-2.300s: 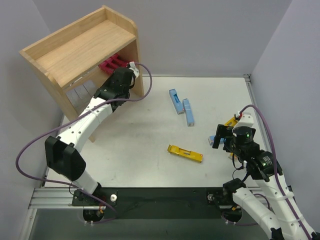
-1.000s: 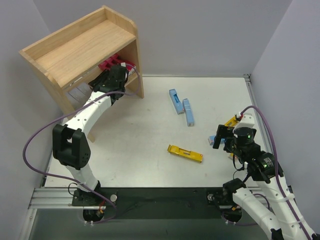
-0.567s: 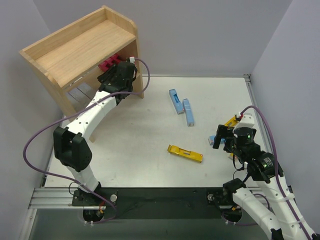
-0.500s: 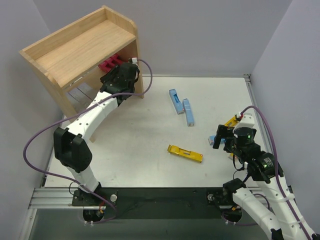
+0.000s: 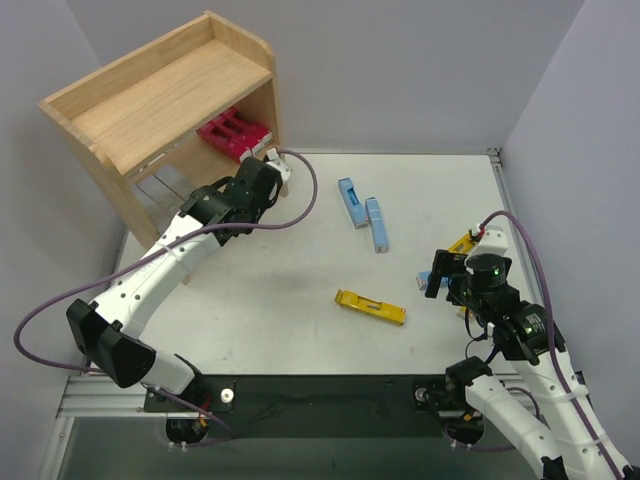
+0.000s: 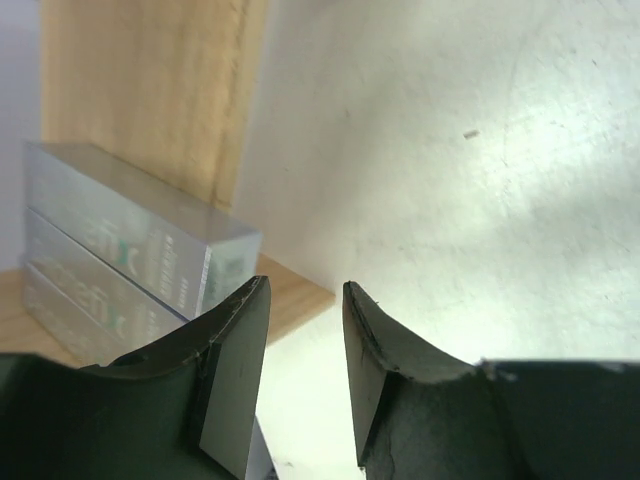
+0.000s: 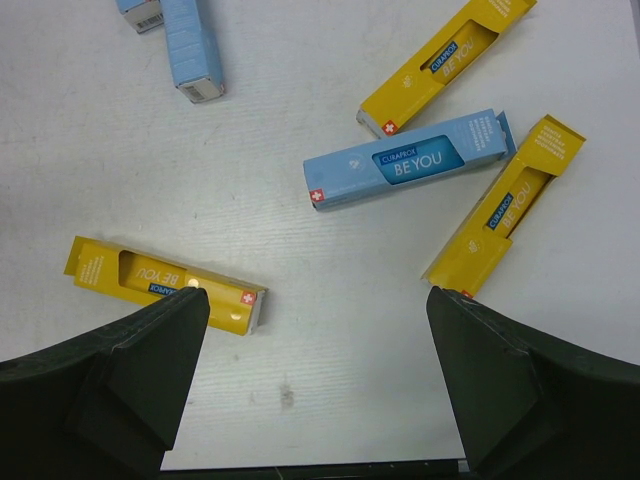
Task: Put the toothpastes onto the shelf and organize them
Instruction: Adjust the toothpaste on the shelf.
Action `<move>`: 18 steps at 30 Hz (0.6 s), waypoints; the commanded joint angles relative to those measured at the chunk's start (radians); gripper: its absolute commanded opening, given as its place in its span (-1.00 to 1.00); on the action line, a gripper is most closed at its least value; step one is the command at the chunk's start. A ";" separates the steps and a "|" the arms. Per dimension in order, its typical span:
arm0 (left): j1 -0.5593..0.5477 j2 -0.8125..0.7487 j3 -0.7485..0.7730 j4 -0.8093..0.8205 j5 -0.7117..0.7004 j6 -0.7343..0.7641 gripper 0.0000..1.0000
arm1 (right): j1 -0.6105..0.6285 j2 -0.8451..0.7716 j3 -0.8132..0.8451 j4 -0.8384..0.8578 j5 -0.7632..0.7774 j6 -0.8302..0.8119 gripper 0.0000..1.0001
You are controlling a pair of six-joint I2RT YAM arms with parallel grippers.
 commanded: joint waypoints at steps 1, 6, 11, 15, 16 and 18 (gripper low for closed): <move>0.046 -0.038 -0.051 -0.068 0.130 -0.095 -0.09 | 0.001 0.024 -0.010 -0.015 0.011 0.001 0.96; 0.117 -0.036 -0.070 -0.045 0.191 -0.078 -0.13 | 0.003 0.029 -0.007 -0.015 0.008 -0.001 0.96; 0.174 -0.019 -0.065 -0.039 0.199 -0.073 -0.14 | 0.003 0.027 -0.005 -0.015 0.006 -0.001 0.96; 0.197 -0.027 -0.067 -0.036 0.198 -0.063 -0.14 | 0.003 0.027 -0.005 -0.015 0.006 0.001 0.96; 0.198 -0.028 -0.067 -0.039 0.196 -0.063 -0.14 | 0.003 0.027 -0.003 -0.013 0.006 -0.001 0.96; 0.209 -0.031 -0.068 -0.037 0.194 -0.059 -0.14 | 0.001 0.029 -0.003 -0.013 0.005 0.001 0.96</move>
